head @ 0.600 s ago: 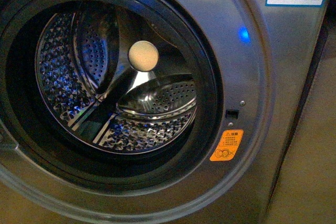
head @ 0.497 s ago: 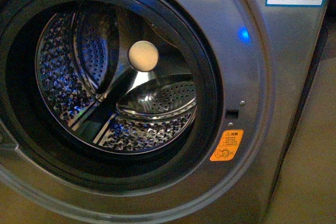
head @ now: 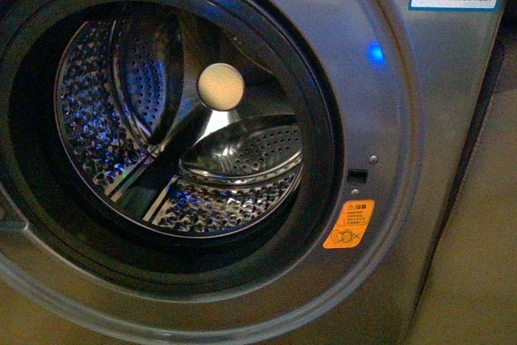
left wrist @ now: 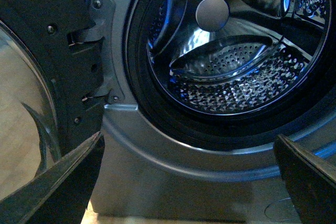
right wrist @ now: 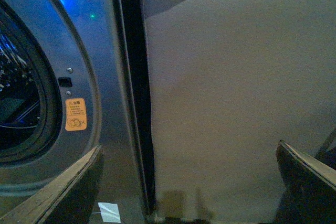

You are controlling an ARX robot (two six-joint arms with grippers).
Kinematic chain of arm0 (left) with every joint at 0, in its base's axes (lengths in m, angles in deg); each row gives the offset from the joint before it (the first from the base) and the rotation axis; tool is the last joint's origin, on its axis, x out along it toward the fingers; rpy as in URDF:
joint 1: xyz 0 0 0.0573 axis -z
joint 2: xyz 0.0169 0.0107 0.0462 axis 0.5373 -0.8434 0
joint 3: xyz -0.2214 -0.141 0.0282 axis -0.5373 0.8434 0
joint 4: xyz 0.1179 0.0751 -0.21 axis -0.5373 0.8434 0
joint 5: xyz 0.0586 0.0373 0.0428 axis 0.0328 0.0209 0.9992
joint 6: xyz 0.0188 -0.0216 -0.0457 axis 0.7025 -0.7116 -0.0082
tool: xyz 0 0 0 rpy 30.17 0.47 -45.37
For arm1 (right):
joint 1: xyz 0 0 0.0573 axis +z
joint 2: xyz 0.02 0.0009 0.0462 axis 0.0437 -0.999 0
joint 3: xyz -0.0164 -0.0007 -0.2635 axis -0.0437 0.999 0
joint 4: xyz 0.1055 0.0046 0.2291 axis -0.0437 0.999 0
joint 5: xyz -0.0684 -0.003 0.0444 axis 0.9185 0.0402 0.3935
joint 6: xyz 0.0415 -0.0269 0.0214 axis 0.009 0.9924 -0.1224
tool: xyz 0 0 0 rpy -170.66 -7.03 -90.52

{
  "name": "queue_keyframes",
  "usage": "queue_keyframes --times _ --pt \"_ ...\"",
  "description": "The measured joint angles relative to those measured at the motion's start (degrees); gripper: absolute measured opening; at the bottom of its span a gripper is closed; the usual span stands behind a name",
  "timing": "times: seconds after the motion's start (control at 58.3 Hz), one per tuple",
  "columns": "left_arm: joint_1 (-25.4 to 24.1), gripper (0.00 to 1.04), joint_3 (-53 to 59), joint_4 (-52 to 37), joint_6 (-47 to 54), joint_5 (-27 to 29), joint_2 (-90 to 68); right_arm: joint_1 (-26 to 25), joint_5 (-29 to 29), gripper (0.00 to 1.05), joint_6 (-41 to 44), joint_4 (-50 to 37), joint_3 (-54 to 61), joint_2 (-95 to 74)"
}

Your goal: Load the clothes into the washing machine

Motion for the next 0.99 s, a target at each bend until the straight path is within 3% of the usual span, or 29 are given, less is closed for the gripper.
queue_keyframes --times 0.154,0.189,0.274,0.377,0.583,0.72,0.892,0.943,0.995 --pt "0.0 0.98 0.0 0.0 0.0 0.0 0.0 0.0 0.0 0.97 0.0 0.0 0.0 0.0" --pt "0.0 0.98 0.0 0.0 0.0 0.0 0.0 -0.79 -2.8 0.97 -0.44 -1.29 0.11 -0.31" --pt "0.0 0.98 0.0 0.0 0.0 -0.09 0.0 -8.48 -20.63 0.97 -2.93 -12.9 0.13 -4.57" --pt "0.0 0.98 0.0 0.0 0.0 0.0 0.0 -16.39 -32.0 0.97 -4.74 -23.37 0.04 -12.72" --pt "0.0 0.98 0.0 0.0 0.0 -0.02 0.0 -31.78 -41.92 0.97 -9.62 -47.8 -2.75 -36.02" --pt "0.0 0.98 0.0 0.0 0.0 -0.02 0.0 -40.61 -45.51 0.97 -12.61 -58.75 -8.41 -49.44" --pt "0.0 0.98 0.0 0.0 0.0 -0.02 0.0 -48.41 -48.24 0.97 -13.2 -56.89 -18.47 -61.51" --pt "0.0 0.98 0.0 0.0 0.0 -0.02 0.0 -50.23 -48.28 0.97 -11.76 -52.65 -22.05 -63.98" --pt "0.0 0.98 0.0 0.0 0.0 -0.02 0.0 -52.72 -48.02 0.97 -6.71 -42.84 -28.22 -68.04"
